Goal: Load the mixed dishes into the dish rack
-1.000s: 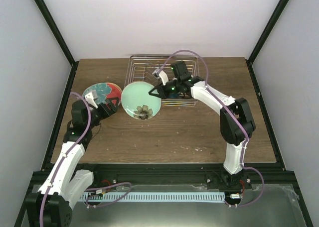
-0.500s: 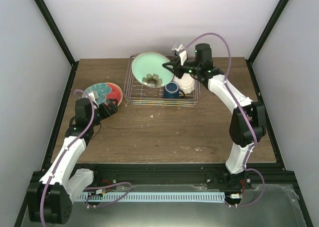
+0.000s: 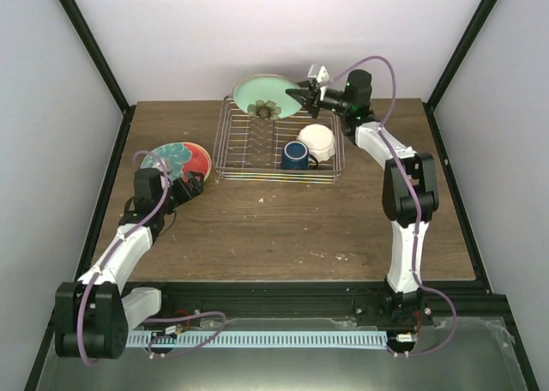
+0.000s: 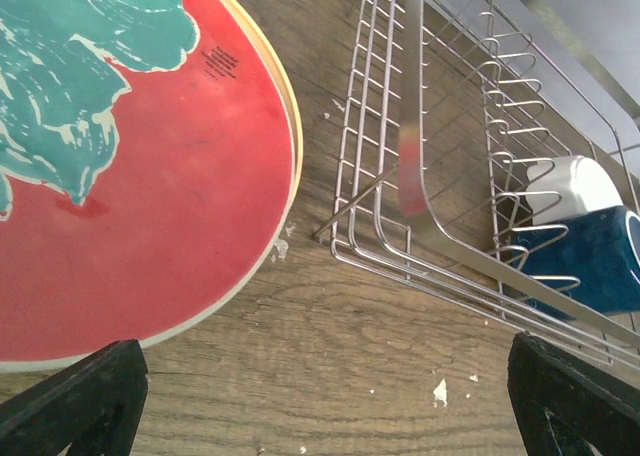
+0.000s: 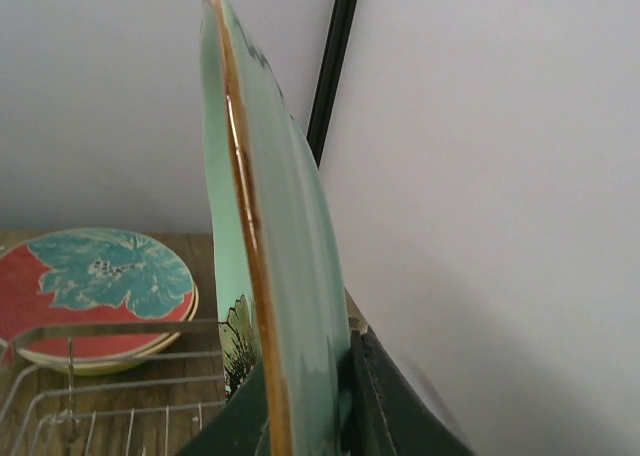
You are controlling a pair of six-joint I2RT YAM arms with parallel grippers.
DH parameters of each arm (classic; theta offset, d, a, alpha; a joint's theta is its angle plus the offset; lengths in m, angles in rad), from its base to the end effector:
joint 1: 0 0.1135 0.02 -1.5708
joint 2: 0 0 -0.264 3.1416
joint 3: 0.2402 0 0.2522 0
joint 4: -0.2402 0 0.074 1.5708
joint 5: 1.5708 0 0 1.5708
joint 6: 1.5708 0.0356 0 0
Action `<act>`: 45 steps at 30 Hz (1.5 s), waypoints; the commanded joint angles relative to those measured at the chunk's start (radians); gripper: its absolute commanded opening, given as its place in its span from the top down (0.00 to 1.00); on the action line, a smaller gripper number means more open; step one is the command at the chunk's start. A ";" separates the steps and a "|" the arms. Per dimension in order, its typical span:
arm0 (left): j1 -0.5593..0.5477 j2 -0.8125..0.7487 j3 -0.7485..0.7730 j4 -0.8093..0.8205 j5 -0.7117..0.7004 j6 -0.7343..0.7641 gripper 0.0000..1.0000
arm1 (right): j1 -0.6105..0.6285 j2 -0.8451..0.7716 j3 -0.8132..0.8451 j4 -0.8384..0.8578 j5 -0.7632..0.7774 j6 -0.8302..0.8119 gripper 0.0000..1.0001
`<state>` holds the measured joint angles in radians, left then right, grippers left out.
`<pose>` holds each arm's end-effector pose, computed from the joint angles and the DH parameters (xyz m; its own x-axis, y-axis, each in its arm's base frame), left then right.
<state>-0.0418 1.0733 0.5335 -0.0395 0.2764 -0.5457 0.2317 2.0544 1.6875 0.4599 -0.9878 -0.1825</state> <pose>0.2250 -0.0191 0.2118 -0.6068 -0.4744 -0.6378 -0.0545 0.8253 -0.5620 0.4663 0.1406 0.3240 0.2586 -0.0416 -0.9651 -0.9035 0.3431 -0.2569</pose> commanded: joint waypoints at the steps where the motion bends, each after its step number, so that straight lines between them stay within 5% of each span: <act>1: 0.026 0.017 -0.018 0.079 0.033 0.011 0.00 | 0.003 0.043 0.085 0.263 -0.061 -0.034 0.99; 11: 0.051 0.076 -0.031 0.143 0.066 0.002 0.00 | 0.003 0.140 0.138 0.335 -0.077 -0.137 0.99; 45: 0.054 0.169 -0.021 0.221 0.088 -0.014 0.00 | 0.030 0.269 0.194 0.040 -0.040 -0.420 0.99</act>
<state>0.0078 1.2331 0.5064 0.1410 0.3462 -0.5541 0.2413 2.3283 1.8061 0.4892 -1.0595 -0.5446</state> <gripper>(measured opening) 0.997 0.120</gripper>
